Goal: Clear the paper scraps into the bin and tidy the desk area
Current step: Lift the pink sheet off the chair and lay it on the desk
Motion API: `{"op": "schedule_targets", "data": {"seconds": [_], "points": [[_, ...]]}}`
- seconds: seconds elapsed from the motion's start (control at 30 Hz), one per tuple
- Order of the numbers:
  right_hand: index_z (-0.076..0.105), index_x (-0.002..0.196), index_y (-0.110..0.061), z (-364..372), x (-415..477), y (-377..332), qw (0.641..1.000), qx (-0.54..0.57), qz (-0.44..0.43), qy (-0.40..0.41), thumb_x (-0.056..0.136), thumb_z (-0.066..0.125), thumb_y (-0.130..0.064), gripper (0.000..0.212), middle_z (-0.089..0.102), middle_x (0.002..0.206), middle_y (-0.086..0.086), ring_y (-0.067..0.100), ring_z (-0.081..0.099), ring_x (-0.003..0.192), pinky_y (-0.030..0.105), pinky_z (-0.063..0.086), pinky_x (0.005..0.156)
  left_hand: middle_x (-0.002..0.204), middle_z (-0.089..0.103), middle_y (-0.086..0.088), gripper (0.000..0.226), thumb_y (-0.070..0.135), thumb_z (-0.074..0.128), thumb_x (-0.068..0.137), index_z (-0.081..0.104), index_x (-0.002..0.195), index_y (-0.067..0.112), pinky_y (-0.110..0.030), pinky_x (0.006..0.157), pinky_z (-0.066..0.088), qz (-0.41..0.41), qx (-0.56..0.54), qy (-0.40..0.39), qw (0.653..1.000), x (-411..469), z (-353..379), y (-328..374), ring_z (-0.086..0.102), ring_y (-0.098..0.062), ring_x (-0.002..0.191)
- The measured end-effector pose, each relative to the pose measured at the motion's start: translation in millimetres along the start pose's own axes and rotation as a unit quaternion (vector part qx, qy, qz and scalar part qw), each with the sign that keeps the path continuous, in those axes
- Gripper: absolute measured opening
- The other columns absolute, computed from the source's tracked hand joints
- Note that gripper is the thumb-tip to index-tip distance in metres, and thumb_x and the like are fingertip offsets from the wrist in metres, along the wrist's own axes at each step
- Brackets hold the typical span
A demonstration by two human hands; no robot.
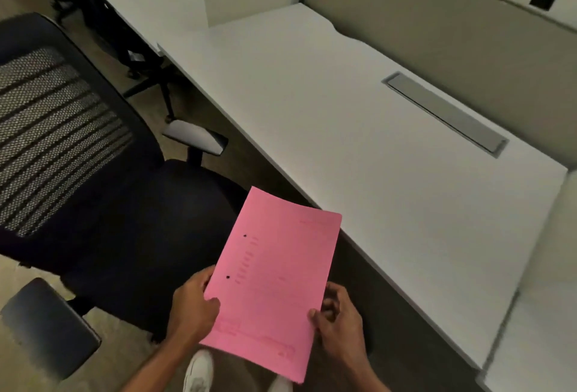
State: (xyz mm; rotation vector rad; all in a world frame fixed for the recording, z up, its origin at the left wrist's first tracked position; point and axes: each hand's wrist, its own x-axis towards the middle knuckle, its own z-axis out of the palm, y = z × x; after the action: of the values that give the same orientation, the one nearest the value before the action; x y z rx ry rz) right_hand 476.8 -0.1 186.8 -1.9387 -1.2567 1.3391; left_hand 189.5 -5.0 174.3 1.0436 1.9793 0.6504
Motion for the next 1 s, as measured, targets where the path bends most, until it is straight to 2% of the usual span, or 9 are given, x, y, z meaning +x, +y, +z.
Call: {"op": "schedule_targets", "data": {"seconds": [0.07,0.1,0.2,0.33,0.5,0.67,0.87,1.0], "points": [[0.051,0.128,-0.039,-20,-6,-1,1.000,-0.011,-0.005,0.007,0.093,0.076,-0.012,0.051,0.070,0.108,-0.008,0.012,0.075,0.093,0.033,0.068,0.075,0.103,0.065,0.020,0.063,-0.010,0.067,0.088,0.065,0.141,0.024,-0.010,0.066,0.045,0.015,-0.008,-0.005,1.000,-12,7,15,0.060,0.005,0.086],[0.050,0.129,-0.040,-30,-10,-2,1.000,-0.010,-0.006,0.009,0.094,0.076,-0.013,0.051,0.069,0.109,-0.008,0.013,0.074,0.093,0.032,0.068,0.073,0.105,0.066,0.018,0.064,-0.010,0.066,0.088,0.065,0.141,0.024,-0.012,0.068,0.046,0.020,-0.014,-0.009,1.000,-19,10,22,0.063,0.002,0.088],[0.051,0.133,-0.038,-56,-22,-4,1.000,-0.010,-0.023,0.017,0.094,0.076,-0.016,0.052,0.068,0.111,-0.012,0.010,0.073,0.093,0.021,0.063,0.066,0.105,0.068,0.019,0.063,-0.008,0.067,0.087,0.065,0.140,0.026,-0.012,0.069,0.047,0.027,-0.037,-0.023,0.999,-34,12,45,0.071,-0.007,0.096],[0.048,0.139,-0.037,-87,-38,-7,0.998,-0.042,-0.056,0.008,0.093,0.078,-0.018,0.058,0.070,0.115,-0.012,0.008,0.074,0.095,0.024,0.062,0.075,0.110,0.073,0.010,0.059,0.000,0.069,0.090,0.064,0.141,0.030,-0.019,0.059,0.057,0.041,-0.057,-0.026,0.997,-52,14,73,0.074,-0.010,0.084],[0.042,0.148,-0.036,-114,-52,-7,0.997,-0.035,-0.064,-0.008,0.090,0.081,-0.014,0.072,0.067,0.119,-0.008,0.010,0.072,0.099,0.017,0.061,0.065,0.109,0.075,0.009,0.054,0.002,0.070,0.093,0.064,0.138,0.030,-0.027,0.061,0.063,0.082,-0.026,-0.028,0.996,-68,19,90,0.077,-0.012,0.084],[0.041,0.153,-0.031,-125,-55,-5,0.997,-0.017,-0.070,-0.011,0.087,0.082,-0.010,0.080,0.067,0.124,-0.007,0.010,0.069,0.109,0.023,0.057,0.084,0.111,0.074,0.007,0.050,0.003,0.069,0.093,0.066,0.136,0.028,-0.030,0.067,0.064,0.120,0.004,-0.036,0.992,-71,19,100,0.075,-0.011,0.088],[0.042,0.151,-0.036,-113,-42,-21,0.997,0.006,-0.075,-0.001,0.089,0.080,-0.009,0.078,0.069,0.122,-0.007,0.009,0.072,0.106,0.023,0.061,0.079,0.116,0.071,0.007,0.054,0.006,0.071,0.094,0.060,0.143,0.027,-0.028,0.067,0.065,0.123,0.007,-0.050,0.991,-45,6,107,0.077,-0.013,0.090],[0.043,0.150,-0.036,-96,-24,-41,0.997,0.017,-0.077,0.009,0.089,0.081,-0.011,0.076,0.069,0.126,-0.010,0.010,0.072,0.113,0.033,0.063,0.093,0.122,0.070,0.006,0.057,0.007,0.073,0.094,0.058,0.144,0.031,-0.028,0.068,0.065,0.122,0.003,-0.062,0.991,-14,-9,112,0.077,-0.014,0.092]]}}
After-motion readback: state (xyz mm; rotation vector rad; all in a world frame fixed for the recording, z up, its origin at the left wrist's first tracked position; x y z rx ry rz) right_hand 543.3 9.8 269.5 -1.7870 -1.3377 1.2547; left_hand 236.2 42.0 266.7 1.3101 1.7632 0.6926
